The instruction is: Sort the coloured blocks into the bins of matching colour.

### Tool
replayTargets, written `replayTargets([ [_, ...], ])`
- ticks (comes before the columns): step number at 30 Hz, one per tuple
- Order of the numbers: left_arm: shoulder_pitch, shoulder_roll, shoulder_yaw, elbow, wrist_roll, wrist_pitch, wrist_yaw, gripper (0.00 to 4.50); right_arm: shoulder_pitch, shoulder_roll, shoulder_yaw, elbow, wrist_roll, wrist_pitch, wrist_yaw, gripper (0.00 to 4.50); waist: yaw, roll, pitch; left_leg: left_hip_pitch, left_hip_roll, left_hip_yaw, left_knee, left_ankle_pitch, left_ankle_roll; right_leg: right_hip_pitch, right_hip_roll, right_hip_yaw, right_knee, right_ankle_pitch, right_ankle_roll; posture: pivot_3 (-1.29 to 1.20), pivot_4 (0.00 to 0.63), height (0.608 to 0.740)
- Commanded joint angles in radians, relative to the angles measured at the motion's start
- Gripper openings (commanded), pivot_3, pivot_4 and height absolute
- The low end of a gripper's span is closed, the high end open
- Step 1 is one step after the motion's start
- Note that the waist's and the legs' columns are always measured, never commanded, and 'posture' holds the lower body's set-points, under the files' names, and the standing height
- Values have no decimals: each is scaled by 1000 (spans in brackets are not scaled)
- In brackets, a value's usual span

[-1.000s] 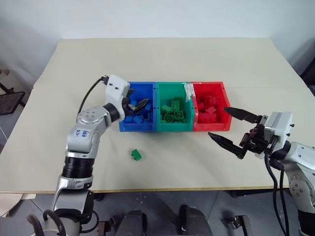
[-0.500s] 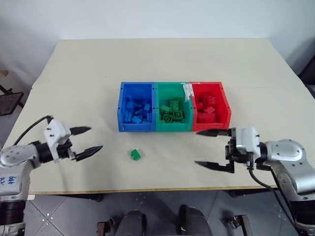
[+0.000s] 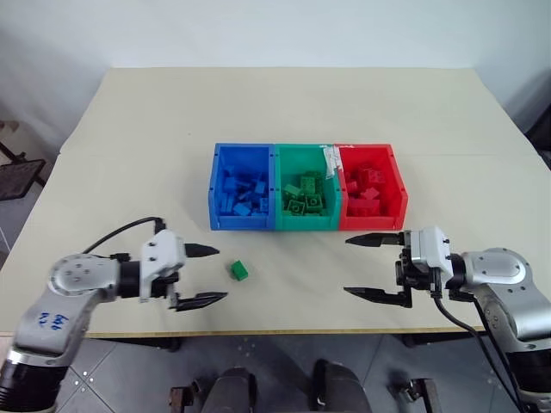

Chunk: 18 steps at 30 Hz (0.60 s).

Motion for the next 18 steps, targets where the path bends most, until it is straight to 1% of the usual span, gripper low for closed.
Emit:
replayTargets([
  [1, -38, -28, -101, -66, 100, 117, 137, 4468, 34, -12, -39, -66, 12, 0, -21, 4500, -2, 0, 0, 0, 0, 0, 0, 0, 0, 0, 0, 1, 0, 0, 0, 0, 150, 740],
  [3, -55, -39, -139, -66, 153, 101, 173, 4468, 55, -13, -46, -85, 12, 4, -33, 4500, -3, 0, 0, 0, 0, 0, 0, 0, 0, 0, 0, 1, 0, 0, 0, 0, 150, 740],
  [5, -57, -69, -135, -75, 107, 201, 194, 4468, 80, -16, -53, -108, 5, 2, -43, 4500, -5, 0, 0, 0, 0, 1, -1, 0, 0, -1, 0, 1, 0, 0, 0, 0, 150, 740],
  [6, -53, -70, -135, -80, 87, 238, 188, 4468, 96, -21, -58, -120, -1, -2, -46, 4500, -4, 0, 0, 0, 0, 1, -1, 0, 0, -1, 0, 1, 0, 0, 0, 0, 150, 740],
  [9, -47, -17, -148, -66, 111, 266, 165, 3867, 135, -33, -73, -134, -12, -15, -49, 4500, -3, 0, 0, 0, 0, 0, -1, 0, 0, -1, 0, 1, 0, 0, 0, 0, 150, 740],
  [13, -59, 27, -150, -66, 100, 289, 142, 2569, 138, -32, -77, -133, -17, -20, -59, 4500, -4, 0, 0, 1, 0, 1, 0, 0, 0, 0, 0, 2, -1, 0, 0, 0, 150, 740],
  [16, -78, 32, -149, -62, 90, 293, 132, 1624, 130, -26, -78, -128, -20, -22, -66, 4500, -4, 0, 0, 1, 0, 1, -1, 0, 0, 0, 0, 2, -1, 0, 0, 0, 150, 740],
  [17, -87, 25, -148, -56, 87, 288, 133, 1448, 128, -24, -79, -126, -21, -23, -70, 4500, -4, 0, 0, 1, 0, 1, -1, 0, 0, 0, 0, 2, -1, 0, 0, 0, 150, 740],
  [18, -97, 6, -141, -47, 76, 270, 133, 1451, 126, -21, -84, -124, -22, -22, -80, 4500, -3, 0, 0, 1, 0, 1, -1, 0, 0, 0, 0, 2, -1, 0, 0, 0, 150, 740],
])
